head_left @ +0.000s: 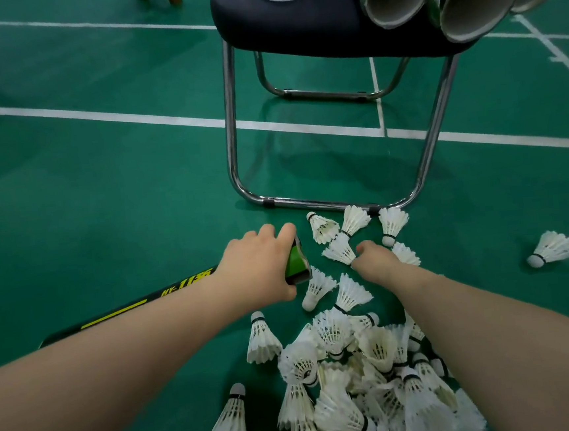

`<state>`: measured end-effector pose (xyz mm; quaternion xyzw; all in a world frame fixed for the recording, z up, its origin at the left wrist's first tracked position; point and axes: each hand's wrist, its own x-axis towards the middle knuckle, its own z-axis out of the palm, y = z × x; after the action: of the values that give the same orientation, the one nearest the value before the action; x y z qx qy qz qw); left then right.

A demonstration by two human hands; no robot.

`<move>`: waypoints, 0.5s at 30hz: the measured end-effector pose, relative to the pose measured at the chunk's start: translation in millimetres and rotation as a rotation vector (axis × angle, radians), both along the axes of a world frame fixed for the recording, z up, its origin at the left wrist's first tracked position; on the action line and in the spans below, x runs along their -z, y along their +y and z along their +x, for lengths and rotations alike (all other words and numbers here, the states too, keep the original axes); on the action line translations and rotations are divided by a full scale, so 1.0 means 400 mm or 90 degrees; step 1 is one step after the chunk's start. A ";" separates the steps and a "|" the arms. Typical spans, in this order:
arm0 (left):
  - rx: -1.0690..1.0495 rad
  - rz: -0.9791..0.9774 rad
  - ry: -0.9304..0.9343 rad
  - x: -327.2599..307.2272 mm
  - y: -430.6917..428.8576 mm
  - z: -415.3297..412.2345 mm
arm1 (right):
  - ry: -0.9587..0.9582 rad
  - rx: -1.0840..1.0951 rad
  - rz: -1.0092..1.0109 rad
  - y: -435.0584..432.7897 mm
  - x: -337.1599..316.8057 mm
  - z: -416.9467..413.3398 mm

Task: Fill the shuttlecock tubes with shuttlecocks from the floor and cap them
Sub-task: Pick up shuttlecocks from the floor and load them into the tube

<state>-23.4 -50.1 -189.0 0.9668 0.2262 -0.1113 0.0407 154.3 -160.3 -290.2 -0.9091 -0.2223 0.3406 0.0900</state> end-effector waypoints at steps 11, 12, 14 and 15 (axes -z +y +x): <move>-0.006 -0.013 -0.002 0.064 0.028 0.076 | -0.317 -0.393 -0.033 0.103 0.111 0.009; -0.010 -0.015 0.001 0.071 0.032 0.075 | -0.327 -0.407 -0.040 0.106 0.120 0.012; -0.019 -0.017 0.007 0.083 0.042 0.069 | -0.340 -0.403 -0.028 0.107 0.133 0.020; -0.023 -0.019 0.012 0.088 0.045 0.066 | -0.343 -0.387 -0.016 0.106 0.137 0.024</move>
<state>3.2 -32.0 -224.1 0.9608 0.2424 -0.1230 0.0547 163.9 -117.9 -344.9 -0.8598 -0.4923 0.1040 -0.0873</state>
